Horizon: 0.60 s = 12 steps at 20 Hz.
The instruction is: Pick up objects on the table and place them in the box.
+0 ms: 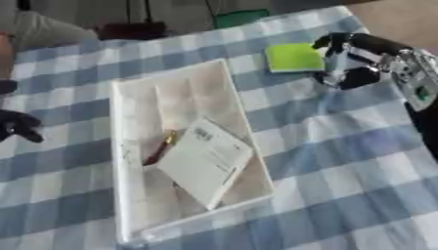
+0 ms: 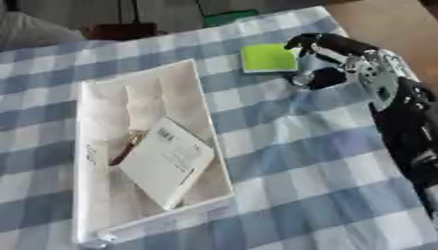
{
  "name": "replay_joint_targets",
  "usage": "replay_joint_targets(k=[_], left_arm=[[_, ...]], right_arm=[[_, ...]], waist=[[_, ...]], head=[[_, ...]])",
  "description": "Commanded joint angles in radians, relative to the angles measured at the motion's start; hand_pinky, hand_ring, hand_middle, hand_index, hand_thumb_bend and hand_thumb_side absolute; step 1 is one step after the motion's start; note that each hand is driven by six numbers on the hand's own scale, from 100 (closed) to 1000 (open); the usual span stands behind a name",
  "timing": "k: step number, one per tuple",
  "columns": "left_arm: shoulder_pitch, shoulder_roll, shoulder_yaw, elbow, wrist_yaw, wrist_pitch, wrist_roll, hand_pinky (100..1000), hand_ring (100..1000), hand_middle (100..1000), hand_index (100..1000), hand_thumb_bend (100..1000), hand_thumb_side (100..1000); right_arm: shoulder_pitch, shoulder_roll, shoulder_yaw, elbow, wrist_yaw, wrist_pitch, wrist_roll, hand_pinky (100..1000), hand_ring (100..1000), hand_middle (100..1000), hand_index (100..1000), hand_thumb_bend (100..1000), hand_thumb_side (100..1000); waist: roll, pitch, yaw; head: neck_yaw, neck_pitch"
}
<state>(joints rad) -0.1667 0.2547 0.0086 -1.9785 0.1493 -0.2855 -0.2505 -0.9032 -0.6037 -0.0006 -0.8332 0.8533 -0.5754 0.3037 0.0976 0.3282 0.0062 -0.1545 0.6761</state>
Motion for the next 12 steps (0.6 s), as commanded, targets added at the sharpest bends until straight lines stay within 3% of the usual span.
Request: replay_joint_targets(k=[1, 12], left_arm=[[-0.009, 0.01, -0.002, -0.022, 0.003, 0.0, -0.006, 513, 617, 819, 921, 239, 918], [-0.01, 0.009, -0.008, -0.022, 0.006, -0.003, -0.013, 515, 618, 820, 922, 236, 918]], right_arm=[[-0.024, -0.011, -0.006, -0.029, 0.031, 0.023, -0.034, 790, 783, 927, 942, 325, 589], [-0.037, 0.006, 0.001, -0.028, 0.136, 0.074, -0.14, 789, 791, 929, 945, 372, 555]], waist=[[-0.003, -0.016, 0.0], [0.002, -0.013, 0.011]], head=[[-0.005, -0.013], [-0.016, -0.018]])
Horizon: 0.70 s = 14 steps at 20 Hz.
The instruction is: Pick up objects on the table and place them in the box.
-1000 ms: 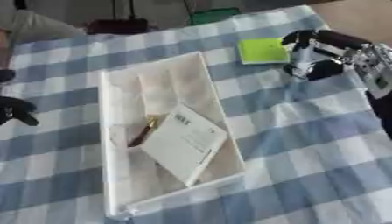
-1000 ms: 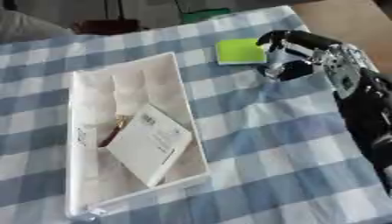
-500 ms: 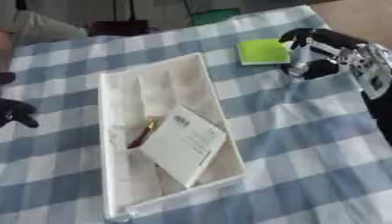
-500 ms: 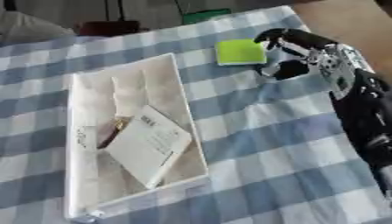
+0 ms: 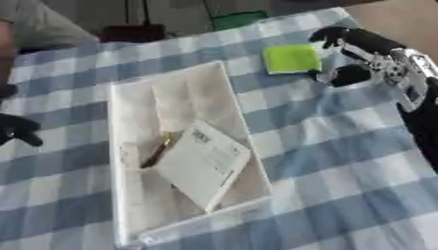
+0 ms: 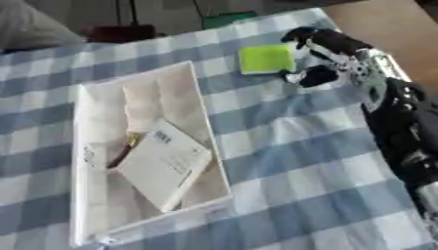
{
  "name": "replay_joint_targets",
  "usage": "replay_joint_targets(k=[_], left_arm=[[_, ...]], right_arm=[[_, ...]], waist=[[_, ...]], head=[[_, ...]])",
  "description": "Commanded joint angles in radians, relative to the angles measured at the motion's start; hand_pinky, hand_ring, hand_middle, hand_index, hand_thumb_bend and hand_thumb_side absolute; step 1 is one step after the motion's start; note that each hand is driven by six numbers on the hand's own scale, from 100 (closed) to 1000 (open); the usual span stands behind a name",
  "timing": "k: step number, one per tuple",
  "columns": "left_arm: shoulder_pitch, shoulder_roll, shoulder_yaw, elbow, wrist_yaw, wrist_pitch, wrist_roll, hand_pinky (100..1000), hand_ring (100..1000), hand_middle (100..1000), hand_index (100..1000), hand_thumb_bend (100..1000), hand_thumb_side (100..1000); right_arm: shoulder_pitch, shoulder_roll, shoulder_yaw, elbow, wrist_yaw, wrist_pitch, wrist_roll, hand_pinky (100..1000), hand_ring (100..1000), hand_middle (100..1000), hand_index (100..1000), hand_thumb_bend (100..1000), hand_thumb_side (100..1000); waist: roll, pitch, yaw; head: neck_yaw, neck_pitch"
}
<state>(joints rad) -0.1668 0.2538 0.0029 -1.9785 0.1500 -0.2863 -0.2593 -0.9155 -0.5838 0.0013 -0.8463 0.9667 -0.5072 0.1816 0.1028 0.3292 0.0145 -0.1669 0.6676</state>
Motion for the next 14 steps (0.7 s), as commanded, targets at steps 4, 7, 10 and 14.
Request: replay_joint_targets(k=[4, 7, 10, 14], left_arm=[[-0.011, 0.01, -0.003, -0.022, 0.007, -0.003, -0.008, 516, 618, 821, 923, 235, 919], [-0.011, 0.009, -0.006, -0.022, 0.007, -0.006, -0.011, 516, 618, 821, 923, 233, 920], [-0.011, 0.009, -0.007, -0.022, 0.008, -0.009, -0.013, 517, 617, 821, 923, 229, 921], [-0.011, 0.007, -0.01, -0.022, 0.008, -0.015, -0.018, 517, 617, 821, 923, 227, 923]], right_arm=[[-0.028, -0.009, -0.001, -0.005, 0.039, 0.006, -0.032, 789, 793, 929, 944, 369, 557], [-0.031, -0.015, -0.006, 0.014, 0.055, 0.022, -0.036, 788, 793, 928, 944, 363, 561], [-0.032, -0.018, -0.009, 0.022, 0.065, 0.028, -0.043, 785, 790, 924, 942, 358, 563], [-0.033, -0.027, -0.014, 0.029, 0.068, 0.04, -0.046, 783, 788, 920, 940, 348, 565]], waist=[[-0.002, -0.013, 0.007], [0.0, -0.009, 0.02], [0.003, -0.007, 0.025], [0.01, -0.002, 0.036]], head=[[-0.005, -0.011], [-0.007, -0.015], [-0.007, -0.017], [-0.007, -0.022]])
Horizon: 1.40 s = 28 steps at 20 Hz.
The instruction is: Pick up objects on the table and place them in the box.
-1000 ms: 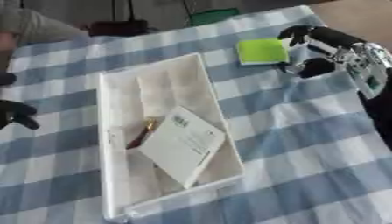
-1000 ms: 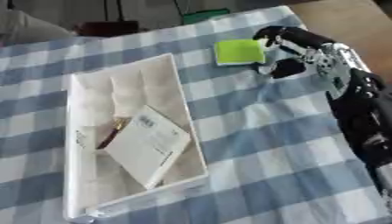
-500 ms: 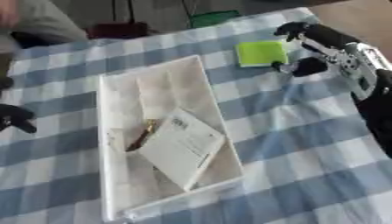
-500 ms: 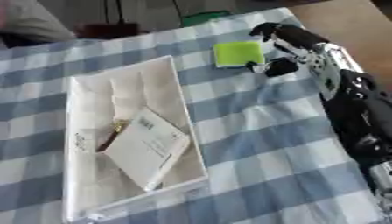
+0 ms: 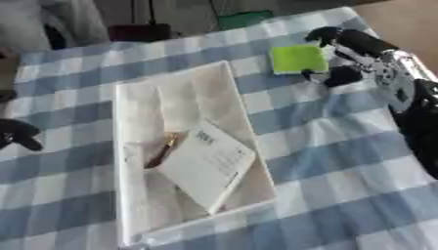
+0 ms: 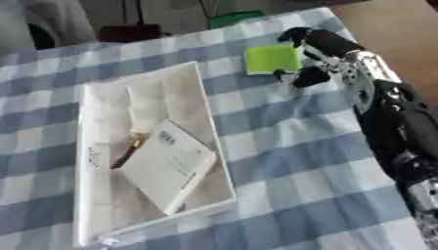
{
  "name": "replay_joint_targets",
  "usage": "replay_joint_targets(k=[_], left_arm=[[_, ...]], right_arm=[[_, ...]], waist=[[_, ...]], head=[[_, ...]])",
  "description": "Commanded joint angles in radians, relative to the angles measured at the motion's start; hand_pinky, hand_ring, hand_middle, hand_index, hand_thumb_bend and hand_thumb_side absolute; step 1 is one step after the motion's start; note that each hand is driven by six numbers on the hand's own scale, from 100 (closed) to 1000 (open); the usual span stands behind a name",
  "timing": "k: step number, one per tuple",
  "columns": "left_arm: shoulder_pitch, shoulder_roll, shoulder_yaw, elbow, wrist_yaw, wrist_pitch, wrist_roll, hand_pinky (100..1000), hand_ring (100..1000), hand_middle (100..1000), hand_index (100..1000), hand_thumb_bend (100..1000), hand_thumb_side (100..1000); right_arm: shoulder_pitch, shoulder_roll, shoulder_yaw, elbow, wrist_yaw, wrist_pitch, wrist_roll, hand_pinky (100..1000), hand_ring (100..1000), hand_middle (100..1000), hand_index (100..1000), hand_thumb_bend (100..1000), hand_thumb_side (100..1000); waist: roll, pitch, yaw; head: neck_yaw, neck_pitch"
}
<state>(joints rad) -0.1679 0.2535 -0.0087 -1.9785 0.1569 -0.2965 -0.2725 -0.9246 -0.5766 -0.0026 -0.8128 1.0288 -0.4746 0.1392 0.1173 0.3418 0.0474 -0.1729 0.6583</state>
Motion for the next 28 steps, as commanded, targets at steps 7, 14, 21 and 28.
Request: replay_joint_targets(k=[7, 14, 21, 28], left_arm=[[-0.008, 0.002, -0.001, -0.022, -0.001, -0.011, -0.009, 517, 616, 821, 924, 224, 927], [-0.009, -0.003, -0.006, -0.022, -0.003, -0.017, -0.015, 518, 615, 821, 924, 221, 933], [-0.009, -0.004, -0.009, -0.022, -0.001, -0.018, -0.019, 519, 614, 821, 925, 222, 935], [-0.01, -0.005, -0.01, -0.022, 0.0, -0.014, -0.022, 520, 613, 821, 926, 224, 939]], right_arm=[[-0.018, -0.048, -0.016, 0.004, 0.001, 0.018, 0.002, 781, 786, 916, 938, 339, 574], [-0.016, -0.053, -0.016, 0.006, 0.003, 0.022, 0.013, 780, 778, 874, 920, 351, 560], [-0.013, -0.053, -0.015, 0.011, 0.014, 0.024, 0.025, 723, 696, 701, 777, 276, 341], [-0.011, -0.052, -0.026, -0.005, 0.002, 0.061, -0.06, 612, 564, 502, 547, 100, 100]], waist=[[0.005, -0.006, 0.017], [0.016, 0.002, 0.025], [0.017, 0.004, 0.026], [0.014, 0.004, 0.021]], head=[[0.002, -0.015], [0.001, -0.019], [0.0, -0.019], [0.0, -0.019]])
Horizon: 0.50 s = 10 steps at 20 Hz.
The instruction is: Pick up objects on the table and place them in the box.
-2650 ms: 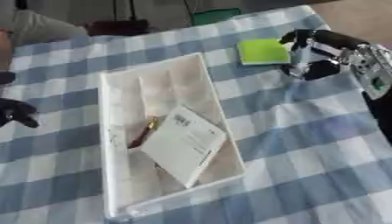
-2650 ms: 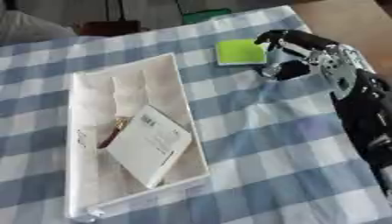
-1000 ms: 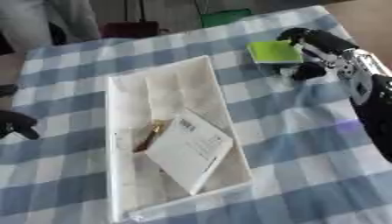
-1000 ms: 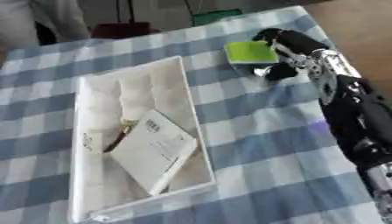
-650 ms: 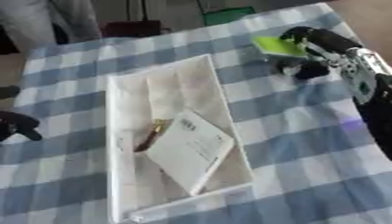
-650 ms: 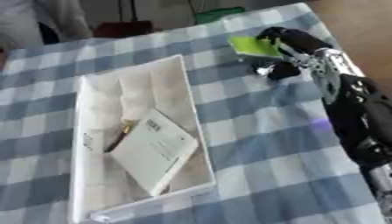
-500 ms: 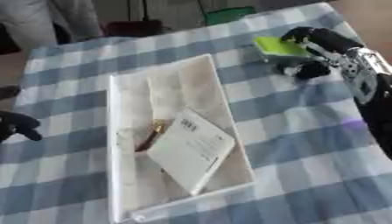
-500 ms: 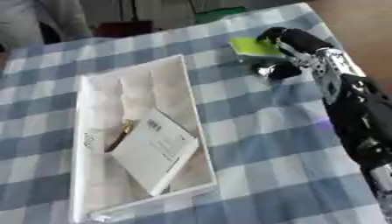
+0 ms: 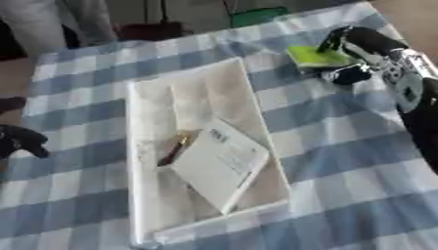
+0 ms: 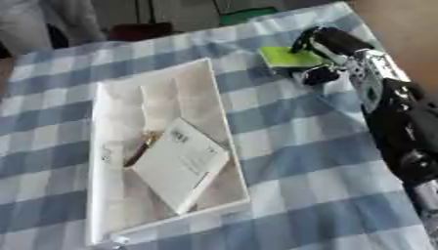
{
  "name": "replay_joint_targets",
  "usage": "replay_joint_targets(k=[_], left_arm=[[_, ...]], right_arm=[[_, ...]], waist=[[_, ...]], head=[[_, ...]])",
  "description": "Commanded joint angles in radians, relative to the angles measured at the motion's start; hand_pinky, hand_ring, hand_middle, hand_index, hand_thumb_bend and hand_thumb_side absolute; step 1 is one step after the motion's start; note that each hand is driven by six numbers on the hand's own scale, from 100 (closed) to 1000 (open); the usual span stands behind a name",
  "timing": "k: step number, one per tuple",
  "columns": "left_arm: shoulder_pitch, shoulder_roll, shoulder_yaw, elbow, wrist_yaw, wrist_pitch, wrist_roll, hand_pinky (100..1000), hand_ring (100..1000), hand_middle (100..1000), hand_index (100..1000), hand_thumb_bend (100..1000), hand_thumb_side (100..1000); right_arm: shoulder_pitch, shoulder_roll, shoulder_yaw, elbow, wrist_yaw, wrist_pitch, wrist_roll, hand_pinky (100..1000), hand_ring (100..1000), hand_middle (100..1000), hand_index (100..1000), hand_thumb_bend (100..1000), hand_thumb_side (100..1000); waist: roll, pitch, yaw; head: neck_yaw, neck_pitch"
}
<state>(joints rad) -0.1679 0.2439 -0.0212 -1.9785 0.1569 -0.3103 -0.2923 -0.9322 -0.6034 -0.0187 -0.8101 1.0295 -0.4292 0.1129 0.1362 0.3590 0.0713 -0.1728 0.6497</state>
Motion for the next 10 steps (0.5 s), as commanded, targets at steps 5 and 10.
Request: replay_joint_targets(k=[5, 10], left_arm=[[-0.011, 0.004, 0.002, -0.022, 0.003, 0.003, -0.002, 521, 613, 821, 926, 226, 939], [-0.01, 0.004, 0.003, -0.022, 0.005, 0.007, -0.003, 521, 613, 821, 926, 227, 937]], right_arm=[[0.001, -0.022, -0.013, -0.031, -0.044, 0.031, -0.129, 557, 506, 467, 503, 100, 100], [0.008, -0.021, -0.001, -0.06, -0.086, 0.024, -0.137, 558, 506, 477, 518, 100, 100]], waist=[[-0.006, -0.017, -0.011], [-0.006, -0.023, -0.021]], head=[[-0.001, -0.008], [-0.001, -0.006]])
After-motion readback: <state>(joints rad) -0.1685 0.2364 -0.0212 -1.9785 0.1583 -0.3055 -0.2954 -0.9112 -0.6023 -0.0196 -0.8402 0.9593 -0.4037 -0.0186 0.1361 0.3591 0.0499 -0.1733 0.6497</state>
